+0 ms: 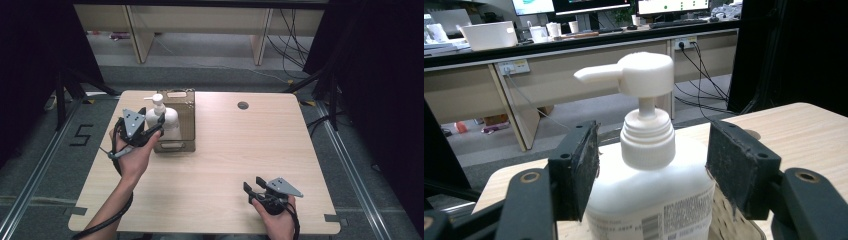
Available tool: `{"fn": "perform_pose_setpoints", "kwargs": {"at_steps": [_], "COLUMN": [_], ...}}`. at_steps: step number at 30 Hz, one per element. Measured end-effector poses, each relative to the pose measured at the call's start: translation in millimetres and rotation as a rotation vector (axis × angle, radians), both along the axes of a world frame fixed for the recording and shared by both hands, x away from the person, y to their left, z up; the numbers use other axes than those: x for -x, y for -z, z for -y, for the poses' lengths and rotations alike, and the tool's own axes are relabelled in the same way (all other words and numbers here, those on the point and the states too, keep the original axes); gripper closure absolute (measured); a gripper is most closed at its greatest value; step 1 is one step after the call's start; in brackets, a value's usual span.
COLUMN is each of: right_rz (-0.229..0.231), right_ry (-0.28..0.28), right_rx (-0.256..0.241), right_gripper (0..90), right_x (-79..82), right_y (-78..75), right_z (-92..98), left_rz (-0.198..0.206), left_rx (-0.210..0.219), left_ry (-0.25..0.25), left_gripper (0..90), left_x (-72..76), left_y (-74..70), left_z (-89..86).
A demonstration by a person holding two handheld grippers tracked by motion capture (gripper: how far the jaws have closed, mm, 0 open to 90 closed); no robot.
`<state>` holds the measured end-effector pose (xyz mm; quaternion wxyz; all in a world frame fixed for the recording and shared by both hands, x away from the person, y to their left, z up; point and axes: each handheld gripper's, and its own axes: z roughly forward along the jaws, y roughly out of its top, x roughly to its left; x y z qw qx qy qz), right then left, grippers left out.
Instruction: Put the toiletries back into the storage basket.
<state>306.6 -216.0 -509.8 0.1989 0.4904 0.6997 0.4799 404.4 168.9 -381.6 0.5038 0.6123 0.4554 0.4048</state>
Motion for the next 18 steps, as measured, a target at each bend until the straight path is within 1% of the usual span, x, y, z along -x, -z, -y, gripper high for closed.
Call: {"fn": "perform_pose_setpoints", "kwargs": {"at_steps": [1, 5, 7, 8, 10, 11, 13, 18], "right_rz": [0.003, 0.005, 0.004, 0.017, 0.019, 0.019, 0.006, 0.0], "right_ry": [0.004, 0.003, 0.006, 0.006, 0.009, 0.008, 0.006, 0.008], "right_rx": [0.008, 0.009, 0.009, 0.021, 0.024, 0.024, 0.009, 0.004], "right_gripper": [45.2, 45.2, 45.2, 45.2, 45.2, 45.2, 45.2, 45.2], "right_x": [0.2, 0.1, 0.3, -0.2, -0.1, -0.2, 0.0, 0.7], "right_y": [-0.2, -0.1, -0.3, 0.2, 0.0, 0.1, -0.1, -0.2], "right_z": [0.3, 0.2, 0.2, 1.1, 1.4, 1.4, 0.3, -0.4], "left_rz": [-0.001, -0.005, -0.008, -0.009, -0.003, -0.004, 0.0, -0.001], "left_rx": [0.001, 0.006, 0.023, 0.023, 0.025, 0.027, 0.03, 0.03], "left_ry": [0.0, 0.004, 0.009, 0.011, 0.011, 0.011, 0.008, 0.008], "left_gripper": [36.9, 36.9, 36.9, 36.8, 36.8, 36.8, 36.9, 36.8], "left_x": [1.1, 6.9, 10.1, 11.2, 14.0, 15.5, 18.3, 24.8], "left_y": [0.6, 4.4, 7.3, 8.2, 11.3, 12.7, 15.0, 20.6], "left_z": [-0.8, -4.8, -7.6, -8.9, -11.4, -12.8, -15.5, -21.4]}}
